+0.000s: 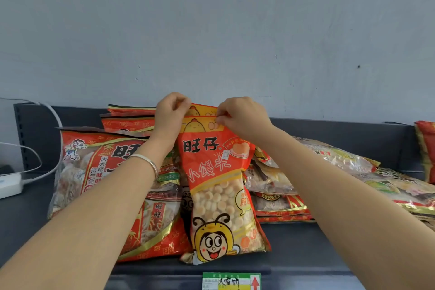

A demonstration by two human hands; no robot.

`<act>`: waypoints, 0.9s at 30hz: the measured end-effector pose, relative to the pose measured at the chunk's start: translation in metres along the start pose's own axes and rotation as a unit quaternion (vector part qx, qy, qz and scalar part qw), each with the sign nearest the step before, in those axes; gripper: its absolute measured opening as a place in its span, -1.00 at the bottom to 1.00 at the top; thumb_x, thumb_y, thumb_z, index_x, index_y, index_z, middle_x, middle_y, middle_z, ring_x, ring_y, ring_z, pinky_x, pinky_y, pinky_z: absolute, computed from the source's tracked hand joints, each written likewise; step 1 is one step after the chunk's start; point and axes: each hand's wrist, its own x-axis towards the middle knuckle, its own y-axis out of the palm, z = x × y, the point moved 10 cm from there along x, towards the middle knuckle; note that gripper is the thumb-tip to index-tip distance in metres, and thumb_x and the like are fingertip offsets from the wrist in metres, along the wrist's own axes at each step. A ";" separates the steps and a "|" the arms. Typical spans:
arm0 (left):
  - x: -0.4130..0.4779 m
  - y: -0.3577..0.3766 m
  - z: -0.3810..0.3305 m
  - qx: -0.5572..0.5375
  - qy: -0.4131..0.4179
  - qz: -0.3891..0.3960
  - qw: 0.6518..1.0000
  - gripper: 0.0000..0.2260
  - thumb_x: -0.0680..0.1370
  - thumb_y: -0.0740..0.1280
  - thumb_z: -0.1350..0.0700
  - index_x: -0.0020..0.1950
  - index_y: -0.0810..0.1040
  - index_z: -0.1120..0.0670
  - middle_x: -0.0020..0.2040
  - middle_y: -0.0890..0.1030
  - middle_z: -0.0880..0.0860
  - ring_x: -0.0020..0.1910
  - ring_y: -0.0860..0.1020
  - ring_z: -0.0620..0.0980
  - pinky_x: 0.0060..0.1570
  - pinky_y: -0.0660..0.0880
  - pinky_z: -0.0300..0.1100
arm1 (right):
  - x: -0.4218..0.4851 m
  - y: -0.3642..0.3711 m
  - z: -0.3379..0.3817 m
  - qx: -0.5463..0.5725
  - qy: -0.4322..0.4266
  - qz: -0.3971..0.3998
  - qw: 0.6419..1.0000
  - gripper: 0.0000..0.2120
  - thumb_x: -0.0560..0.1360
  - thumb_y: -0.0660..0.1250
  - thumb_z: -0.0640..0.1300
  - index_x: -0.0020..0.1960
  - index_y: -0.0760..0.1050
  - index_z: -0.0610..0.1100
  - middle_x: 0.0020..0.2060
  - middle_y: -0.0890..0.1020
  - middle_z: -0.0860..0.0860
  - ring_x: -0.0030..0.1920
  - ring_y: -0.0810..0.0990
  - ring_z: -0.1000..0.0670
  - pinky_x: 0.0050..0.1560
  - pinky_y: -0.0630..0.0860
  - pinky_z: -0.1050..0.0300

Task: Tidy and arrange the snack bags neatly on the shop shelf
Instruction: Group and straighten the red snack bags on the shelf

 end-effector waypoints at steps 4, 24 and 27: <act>-0.004 -0.015 0.001 -0.073 0.000 -0.076 0.994 -0.81 0.59 0.20 0.08 -0.21 0.48 0.00 -0.21 0.51 -0.07 -0.13 0.50 -0.07 -0.06 0.45 -0.05 | -0.003 -0.010 0.010 -0.012 -0.017 -0.028 0.999 -0.81 0.57 0.23 -0.05 0.06 0.61 -0.02 -0.01 0.65 0.07 0.01 0.57 -0.01 -0.22 0.31 0.16; -0.058 0.036 -0.038 -0.010 -0.043 0.044 0.998 -0.59 0.64 0.12 -0.03 0.02 0.55 0.30 -0.07 0.64 0.28 -0.15 0.63 0.18 -0.07 0.55 0.02 | -0.050 -0.069 -0.055 0.182 0.060 -0.112 0.975 -0.85 0.56 0.28 -0.04 0.01 0.61 -0.03 -0.10 0.64 0.07 -0.16 0.49 0.09 -0.38 0.29 0.25; -0.078 0.027 -0.043 -0.020 -0.047 -0.015 0.999 -0.63 0.64 0.12 -0.04 -0.15 0.54 0.17 -0.24 0.62 0.14 -0.26 0.60 0.08 -0.20 0.51 -0.08 | -0.058 -0.071 -0.047 0.185 0.035 -0.105 0.976 -0.85 0.55 0.29 -0.05 0.01 0.62 -0.05 -0.01 0.62 0.07 -0.05 0.55 0.03 -0.25 0.42 0.17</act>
